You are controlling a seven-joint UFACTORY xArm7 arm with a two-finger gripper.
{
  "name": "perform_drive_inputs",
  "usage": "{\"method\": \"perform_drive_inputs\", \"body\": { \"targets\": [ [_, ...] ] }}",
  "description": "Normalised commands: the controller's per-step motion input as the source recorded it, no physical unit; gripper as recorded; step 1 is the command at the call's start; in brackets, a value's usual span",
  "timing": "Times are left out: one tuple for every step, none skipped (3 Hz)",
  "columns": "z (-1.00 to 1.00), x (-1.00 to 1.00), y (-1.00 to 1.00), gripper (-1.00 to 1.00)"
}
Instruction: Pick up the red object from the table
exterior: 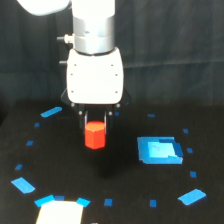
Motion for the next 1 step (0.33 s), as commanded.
{"method": "perform_drive_inputs", "body": {
  "targets": [
    [0.75, 0.14, 0.69, -0.79]
  ]
}}
